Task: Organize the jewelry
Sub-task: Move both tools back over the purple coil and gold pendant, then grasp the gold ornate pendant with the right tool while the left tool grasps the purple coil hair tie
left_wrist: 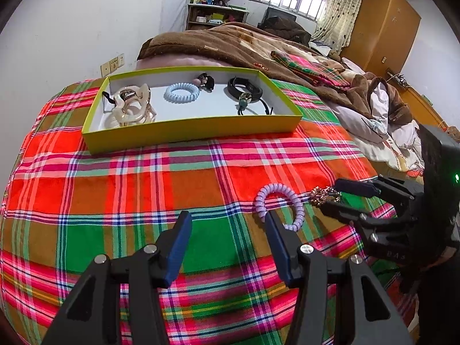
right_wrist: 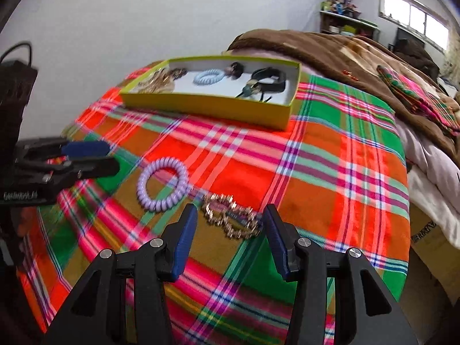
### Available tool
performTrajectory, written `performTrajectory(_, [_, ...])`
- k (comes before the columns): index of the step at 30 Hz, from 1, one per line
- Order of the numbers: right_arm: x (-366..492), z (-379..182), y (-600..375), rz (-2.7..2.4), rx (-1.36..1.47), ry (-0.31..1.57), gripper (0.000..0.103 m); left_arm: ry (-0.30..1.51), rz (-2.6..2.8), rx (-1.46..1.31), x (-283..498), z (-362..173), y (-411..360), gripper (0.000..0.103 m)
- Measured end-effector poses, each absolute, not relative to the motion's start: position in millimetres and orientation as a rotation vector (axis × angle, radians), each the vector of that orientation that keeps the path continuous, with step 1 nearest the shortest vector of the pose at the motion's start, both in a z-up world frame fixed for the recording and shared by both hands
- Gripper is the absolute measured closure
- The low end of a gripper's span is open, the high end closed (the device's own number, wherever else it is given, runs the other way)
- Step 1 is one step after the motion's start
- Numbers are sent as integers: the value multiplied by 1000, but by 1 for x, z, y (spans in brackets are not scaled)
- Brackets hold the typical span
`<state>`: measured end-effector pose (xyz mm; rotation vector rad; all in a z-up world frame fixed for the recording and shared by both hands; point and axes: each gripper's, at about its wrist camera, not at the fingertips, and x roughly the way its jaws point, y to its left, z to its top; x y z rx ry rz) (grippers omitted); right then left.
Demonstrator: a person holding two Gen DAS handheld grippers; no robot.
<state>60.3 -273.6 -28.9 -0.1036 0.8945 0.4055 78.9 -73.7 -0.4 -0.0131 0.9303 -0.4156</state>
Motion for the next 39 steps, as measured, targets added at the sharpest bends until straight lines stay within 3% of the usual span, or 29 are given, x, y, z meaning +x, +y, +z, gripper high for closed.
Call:
performTrajectory(13, [64, -28, -269, 378, -154, 872, 55, 944, -415, -3, 83, -5, -78, 48])
performTrajectory(23, [59, -27, -259, 357, -241, 835, 85, 958, -423, 2, 85, -8, -84, 48])
performTrajectory(39, [53, -21, -269, 333, -194, 800, 86, 974, -437, 27, 89, -10, -97, 48])
